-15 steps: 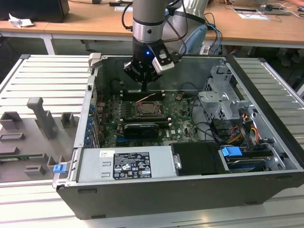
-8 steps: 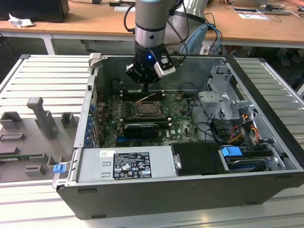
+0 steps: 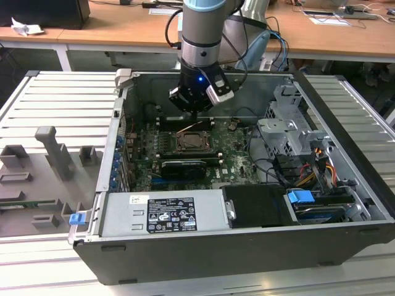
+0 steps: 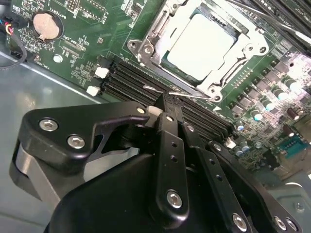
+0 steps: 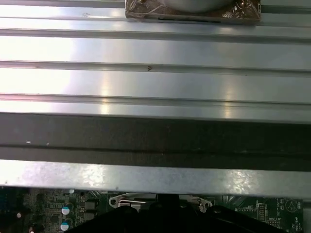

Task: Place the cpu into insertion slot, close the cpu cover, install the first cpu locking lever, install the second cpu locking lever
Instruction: 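Install the first cpu locking lever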

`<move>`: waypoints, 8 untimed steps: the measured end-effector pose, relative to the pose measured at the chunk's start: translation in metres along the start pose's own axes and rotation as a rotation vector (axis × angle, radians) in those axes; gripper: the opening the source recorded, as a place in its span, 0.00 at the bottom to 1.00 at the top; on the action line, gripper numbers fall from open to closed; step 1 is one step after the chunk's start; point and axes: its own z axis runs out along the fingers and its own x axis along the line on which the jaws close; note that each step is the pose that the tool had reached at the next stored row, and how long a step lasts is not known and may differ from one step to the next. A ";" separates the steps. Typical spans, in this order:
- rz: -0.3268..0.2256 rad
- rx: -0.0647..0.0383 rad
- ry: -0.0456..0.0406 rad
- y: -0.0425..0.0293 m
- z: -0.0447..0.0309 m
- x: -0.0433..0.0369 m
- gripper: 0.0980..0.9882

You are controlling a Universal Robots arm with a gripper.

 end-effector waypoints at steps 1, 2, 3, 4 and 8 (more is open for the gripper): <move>0.000 0.000 0.0000 -0.0001 0.0007 -0.0003 0.01; 0.000 0.000 0.0000 -0.0002 0.0020 -0.0009 0.01; -0.005 0.000 0.0004 -0.0003 0.0031 -0.0009 0.01; -0.009 0.000 0.0008 -0.0003 0.0036 -0.0011 0.01; -0.011 0.000 0.0010 -0.0006 0.0057 -0.0048 0.01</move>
